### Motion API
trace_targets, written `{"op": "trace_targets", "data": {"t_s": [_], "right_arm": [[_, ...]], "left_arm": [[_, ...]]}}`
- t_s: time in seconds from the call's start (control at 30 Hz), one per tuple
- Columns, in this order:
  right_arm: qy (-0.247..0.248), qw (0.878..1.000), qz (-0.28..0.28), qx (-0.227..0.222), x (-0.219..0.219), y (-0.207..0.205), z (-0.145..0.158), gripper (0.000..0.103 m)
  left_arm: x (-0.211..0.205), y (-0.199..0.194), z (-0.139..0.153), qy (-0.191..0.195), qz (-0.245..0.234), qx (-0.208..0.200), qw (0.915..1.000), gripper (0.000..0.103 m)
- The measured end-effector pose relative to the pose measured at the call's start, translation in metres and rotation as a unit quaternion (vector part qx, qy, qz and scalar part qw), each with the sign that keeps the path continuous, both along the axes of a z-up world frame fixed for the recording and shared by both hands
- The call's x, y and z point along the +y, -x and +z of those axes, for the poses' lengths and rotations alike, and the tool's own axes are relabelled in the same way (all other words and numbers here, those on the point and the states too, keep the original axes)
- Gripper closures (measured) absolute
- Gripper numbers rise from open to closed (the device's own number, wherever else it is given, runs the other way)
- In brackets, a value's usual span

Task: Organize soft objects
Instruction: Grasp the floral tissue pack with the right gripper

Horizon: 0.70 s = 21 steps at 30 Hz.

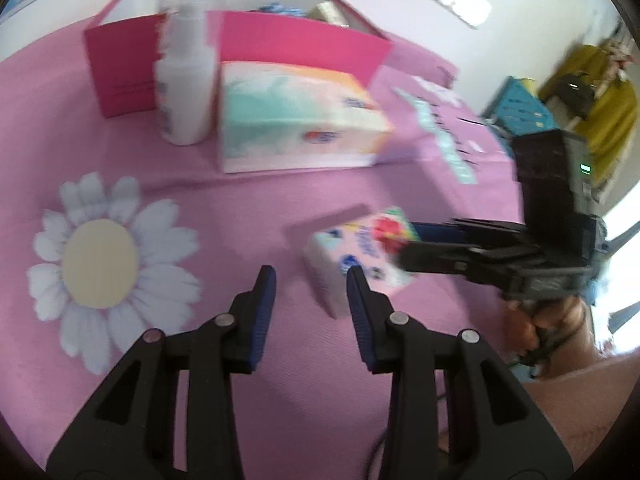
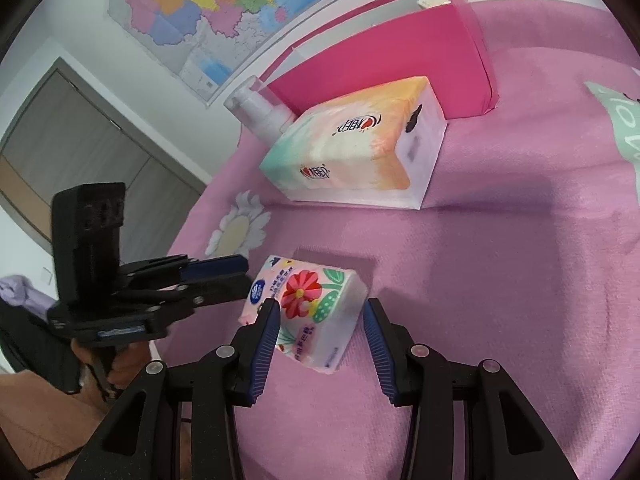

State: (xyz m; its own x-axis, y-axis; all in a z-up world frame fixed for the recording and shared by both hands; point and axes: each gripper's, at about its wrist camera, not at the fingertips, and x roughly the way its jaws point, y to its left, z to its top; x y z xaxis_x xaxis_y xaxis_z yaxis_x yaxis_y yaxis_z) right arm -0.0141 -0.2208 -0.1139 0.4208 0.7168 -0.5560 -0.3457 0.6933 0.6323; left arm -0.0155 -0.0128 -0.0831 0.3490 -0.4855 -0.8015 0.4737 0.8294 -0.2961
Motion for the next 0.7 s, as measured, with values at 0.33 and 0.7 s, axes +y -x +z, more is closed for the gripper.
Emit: {"op": "trace_targets", "data": {"t_s": [0.33, 0.7], "right_arm": [[-0.006, 1.0, -0.001, 0.005, 0.003, 0.002, -0.003, 0.066], [0.016, 1.0, -0.009, -0.022, 0.009, 0.0, 0.014, 0.067]], "left_arm": [[-0.024, 0.001, -0.007, 0.01, -0.029, 0.017, 0.9994, 0.074], [-0.023, -0.002, 0.007, 0.011, -0.021, -0.001, 0.9997, 0.074]]}}
